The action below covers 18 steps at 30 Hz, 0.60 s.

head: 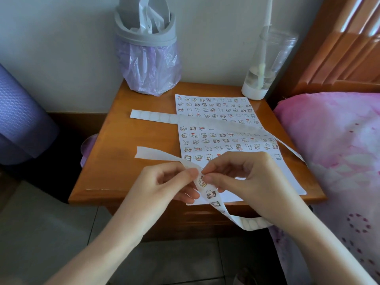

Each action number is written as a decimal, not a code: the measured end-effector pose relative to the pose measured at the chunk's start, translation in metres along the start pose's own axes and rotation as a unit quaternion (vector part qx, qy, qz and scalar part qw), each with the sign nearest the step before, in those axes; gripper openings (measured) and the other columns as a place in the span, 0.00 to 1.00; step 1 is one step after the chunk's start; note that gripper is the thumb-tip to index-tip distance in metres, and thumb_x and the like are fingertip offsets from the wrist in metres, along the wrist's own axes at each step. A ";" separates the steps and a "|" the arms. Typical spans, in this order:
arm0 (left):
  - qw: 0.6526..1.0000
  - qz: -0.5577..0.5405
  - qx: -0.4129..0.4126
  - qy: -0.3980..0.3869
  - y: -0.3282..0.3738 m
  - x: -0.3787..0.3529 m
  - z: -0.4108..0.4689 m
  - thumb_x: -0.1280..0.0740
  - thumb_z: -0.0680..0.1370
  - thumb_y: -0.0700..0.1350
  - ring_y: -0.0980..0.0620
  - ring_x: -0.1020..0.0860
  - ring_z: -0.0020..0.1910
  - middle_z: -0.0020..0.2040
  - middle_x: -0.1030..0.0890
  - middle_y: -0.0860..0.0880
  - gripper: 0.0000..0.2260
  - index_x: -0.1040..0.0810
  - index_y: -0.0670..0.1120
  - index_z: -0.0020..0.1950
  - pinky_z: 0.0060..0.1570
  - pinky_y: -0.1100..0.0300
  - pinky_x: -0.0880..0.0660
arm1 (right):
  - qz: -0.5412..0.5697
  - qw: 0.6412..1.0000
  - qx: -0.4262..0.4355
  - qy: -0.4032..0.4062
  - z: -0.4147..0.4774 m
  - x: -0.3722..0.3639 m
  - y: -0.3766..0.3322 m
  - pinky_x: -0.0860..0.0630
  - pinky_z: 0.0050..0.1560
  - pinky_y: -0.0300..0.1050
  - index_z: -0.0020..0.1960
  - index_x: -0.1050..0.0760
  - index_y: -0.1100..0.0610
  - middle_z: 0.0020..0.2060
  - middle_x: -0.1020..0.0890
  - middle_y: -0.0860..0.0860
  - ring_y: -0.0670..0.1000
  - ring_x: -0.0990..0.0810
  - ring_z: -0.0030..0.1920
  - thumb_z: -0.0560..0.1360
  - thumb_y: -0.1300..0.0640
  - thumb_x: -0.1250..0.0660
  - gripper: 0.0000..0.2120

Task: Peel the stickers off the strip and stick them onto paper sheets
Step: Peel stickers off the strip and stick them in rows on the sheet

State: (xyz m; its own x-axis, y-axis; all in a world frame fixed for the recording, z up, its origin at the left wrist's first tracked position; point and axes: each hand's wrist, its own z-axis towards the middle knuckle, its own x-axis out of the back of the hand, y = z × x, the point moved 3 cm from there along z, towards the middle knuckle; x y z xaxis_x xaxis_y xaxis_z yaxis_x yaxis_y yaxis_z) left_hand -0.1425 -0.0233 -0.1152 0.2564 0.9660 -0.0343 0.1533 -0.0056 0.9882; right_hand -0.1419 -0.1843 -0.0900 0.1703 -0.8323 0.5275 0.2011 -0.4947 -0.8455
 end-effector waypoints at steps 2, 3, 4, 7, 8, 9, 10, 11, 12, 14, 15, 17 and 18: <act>1.000 0.012 -0.008 0.005 0.000 0.000 0.000 0.34 0.74 0.43 0.51 0.18 0.33 0.31 0.18 0.45 0.10 0.19 0.39 0.38 0.36 0.65 0.20 | -0.017 1.000 0.002 0.003 0.000 0.000 0.000 0.20 0.43 0.43 0.43 0.17 0.50 0.36 0.16 0.44 0.44 0.19 0.37 0.70 0.57 0.27 0.03; 1.000 0.021 -0.011 0.007 0.000 0.000 0.000 0.34 0.74 0.43 0.51 0.18 0.33 0.31 0.18 0.45 0.10 0.18 0.39 0.38 0.37 0.64 0.20 | -0.026 1.000 0.003 0.003 0.000 0.000 0.000 0.21 0.43 0.41 0.42 0.18 0.50 0.36 0.16 0.44 0.43 0.19 0.38 0.70 0.57 0.27 0.03; 0.999 0.030 -0.015 0.009 0.000 -0.001 0.000 0.33 0.74 0.43 0.51 0.18 0.33 0.31 0.17 0.45 0.10 0.18 0.39 0.38 0.37 0.64 0.20 | -0.034 0.999 0.002 0.002 0.001 0.000 0.000 0.21 0.43 0.39 0.42 0.18 0.50 0.36 0.16 0.44 0.42 0.19 0.39 0.70 0.57 0.27 0.03; 0.998 0.058 -0.017 0.012 0.000 -0.001 -0.001 0.34 0.74 0.44 0.50 0.17 0.34 0.32 0.17 0.45 0.09 0.18 0.41 0.39 0.39 0.62 0.19 | -0.045 0.999 0.002 -0.001 0.001 0.000 0.000 0.22 0.43 0.37 0.41 0.19 0.50 0.37 0.18 0.42 0.43 0.20 0.41 0.70 0.57 0.27 0.02; 0.998 0.065 -0.016 0.012 -0.001 -0.001 0.000 0.34 0.75 0.44 0.50 0.17 0.34 0.32 0.17 0.45 0.09 0.18 0.41 0.39 0.40 0.62 0.19 | -0.046 0.999 0.003 0.000 0.001 0.000 0.000 0.22 0.43 0.37 0.41 0.19 0.50 0.37 0.18 0.42 0.43 0.21 0.42 0.70 0.57 0.28 0.02; 0.997 0.070 -0.013 0.013 -0.001 -0.001 0.000 0.34 0.74 0.45 0.50 0.17 0.34 0.32 0.17 0.46 0.09 0.18 0.41 0.40 0.40 0.61 0.19 | -0.049 0.999 0.007 0.000 0.001 -0.001 0.000 0.23 0.43 0.37 0.41 0.20 0.50 0.38 0.19 0.42 0.43 0.22 0.42 0.71 0.56 0.28 0.02; 0.997 0.074 -0.011 0.015 -0.002 -0.001 0.001 0.34 0.74 0.45 0.50 0.17 0.34 0.32 0.17 0.46 0.09 0.18 0.42 0.40 0.40 0.60 0.19 | -0.062 0.998 0.013 0.000 0.002 -0.001 0.000 0.23 0.44 0.37 0.40 0.21 0.49 0.38 0.20 0.41 0.43 0.23 0.43 0.71 0.56 0.29 0.03; 0.997 0.077 -0.008 0.018 -0.002 0.000 0.001 0.34 0.74 0.46 0.50 0.17 0.34 0.32 0.17 0.47 0.09 0.18 0.42 0.39 0.40 0.60 0.19 | -0.082 0.996 0.020 -0.001 0.002 -0.002 -0.001 0.24 0.44 0.37 0.40 0.22 0.47 0.39 0.21 0.41 0.43 0.24 0.44 0.71 0.55 0.29 0.04; 0.997 0.079 -0.006 0.021 -0.002 0.001 0.002 0.33 0.74 0.46 0.49 0.18 0.34 0.32 0.17 0.47 0.09 0.18 0.43 0.39 0.40 0.59 0.20 | -0.103 0.994 0.026 -0.003 0.001 -0.002 -0.002 0.26 0.44 0.37 0.40 0.23 0.45 0.39 0.22 0.39 0.43 0.25 0.45 0.72 0.54 0.30 0.05; 0.995 0.090 -0.009 0.031 -0.002 0.002 0.002 0.34 0.74 0.48 0.50 0.19 0.30 0.32 0.17 0.48 0.09 0.18 0.45 0.39 0.38 0.62 0.22 | -0.108 0.994 0.025 -0.015 0.001 0.000 -0.005 0.27 0.45 0.37 0.41 0.23 0.45 0.40 0.22 0.39 0.43 0.26 0.46 0.72 0.53 0.31 0.03; 0.994 0.102 -0.012 0.038 -0.002 0.002 0.002 0.34 0.75 0.48 0.51 0.21 0.28 0.32 0.17 0.49 0.09 0.18 0.46 0.39 0.35 0.64 0.24 | -0.087 0.996 0.017 -0.019 0.001 0.003 -0.006 0.26 0.45 0.36 0.41 0.22 0.47 0.40 0.20 0.41 0.43 0.24 0.45 0.72 0.53 0.31 0.02; 0.990 0.125 -0.020 0.054 -0.002 0.004 0.002 0.35 0.75 0.49 0.54 0.25 0.24 0.32 0.17 0.51 0.09 0.18 0.49 0.40 0.31 0.66 0.26 | -0.033 0.999 -0.006 -0.004 0.003 0.014 -0.004 0.25 0.40 0.35 0.43 0.21 0.50 0.41 0.18 0.43 0.42 0.21 0.41 0.72 0.55 0.31 0.01; 0.989 0.133 -0.024 0.059 -0.002 0.005 0.002 0.35 0.76 0.49 0.55 0.25 0.23 0.32 0.17 0.51 0.08 0.19 0.50 0.40 0.30 0.67 0.27 | -0.012 0.999 -0.028 0.011 0.005 0.021 -0.001 0.25 0.36 0.34 0.44 0.20 0.52 0.40 0.17 0.44 0.41 0.21 0.37 0.73 0.56 0.31 0.01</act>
State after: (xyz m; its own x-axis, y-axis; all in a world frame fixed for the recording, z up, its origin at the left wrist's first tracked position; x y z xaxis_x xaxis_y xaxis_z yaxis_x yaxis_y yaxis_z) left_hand -0.1396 -0.0193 -0.1180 0.1688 0.9554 0.2425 0.0496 -0.2539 0.9660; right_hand -0.1334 -0.1999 -0.0778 0.1454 -0.8249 0.5462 0.1503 -0.5273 -0.8363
